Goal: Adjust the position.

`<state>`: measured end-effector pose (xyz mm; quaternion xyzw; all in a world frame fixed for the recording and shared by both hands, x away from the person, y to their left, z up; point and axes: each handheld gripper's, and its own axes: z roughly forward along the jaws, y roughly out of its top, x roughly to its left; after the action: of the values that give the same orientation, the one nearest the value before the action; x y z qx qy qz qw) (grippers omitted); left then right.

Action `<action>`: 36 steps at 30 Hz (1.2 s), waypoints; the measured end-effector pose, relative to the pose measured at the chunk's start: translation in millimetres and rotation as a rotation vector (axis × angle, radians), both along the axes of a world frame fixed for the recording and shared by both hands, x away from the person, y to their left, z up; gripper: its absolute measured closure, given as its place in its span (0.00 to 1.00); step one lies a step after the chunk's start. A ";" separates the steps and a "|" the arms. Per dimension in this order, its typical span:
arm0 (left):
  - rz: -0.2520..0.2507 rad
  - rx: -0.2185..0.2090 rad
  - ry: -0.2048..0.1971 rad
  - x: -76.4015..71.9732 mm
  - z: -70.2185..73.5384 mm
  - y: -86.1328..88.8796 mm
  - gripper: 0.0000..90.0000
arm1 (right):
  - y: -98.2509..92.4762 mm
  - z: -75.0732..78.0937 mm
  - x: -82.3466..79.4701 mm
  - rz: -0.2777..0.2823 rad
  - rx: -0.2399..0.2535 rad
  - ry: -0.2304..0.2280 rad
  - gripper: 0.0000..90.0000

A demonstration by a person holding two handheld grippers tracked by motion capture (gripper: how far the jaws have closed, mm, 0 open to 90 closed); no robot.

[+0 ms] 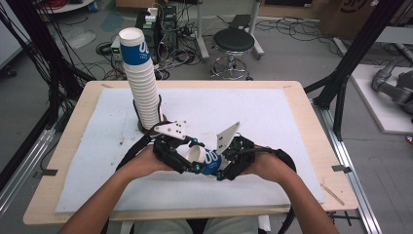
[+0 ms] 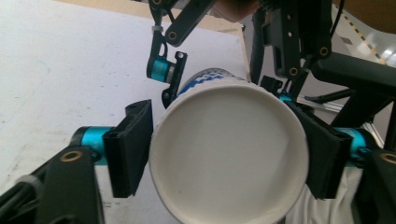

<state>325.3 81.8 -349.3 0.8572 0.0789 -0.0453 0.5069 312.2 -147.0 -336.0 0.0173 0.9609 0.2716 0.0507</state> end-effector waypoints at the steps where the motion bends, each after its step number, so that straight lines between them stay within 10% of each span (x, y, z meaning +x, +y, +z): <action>1: 0.001 0.002 0.002 0.1 -0.4 -0.2 0.32 | 0.1 -0.3 0.2 0.001 -0.001 0.000 0.37; 11: 0.010 -0.020 -0.037 0.8 0.9 3.3 0.34 | -1.8 0.9 -0.9 -0.030 0.013 -0.019 0.31; 29: 0.054 -0.205 -0.044 5.7 -4.6 28.3 0.33 | -46.5 2.7 1.3 -0.154 0.480 0.031 0.23; 36: 0.072 -0.255 -0.053 6.3 -9.5 35.1 0.33 | -60.0 -9.3 -3.0 -0.201 0.579 0.043 0.23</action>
<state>331.6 116.9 -358.8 0.7834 0.0900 -0.0143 0.6148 309.3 -207.1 -345.3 0.1319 0.8378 0.5275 0.0500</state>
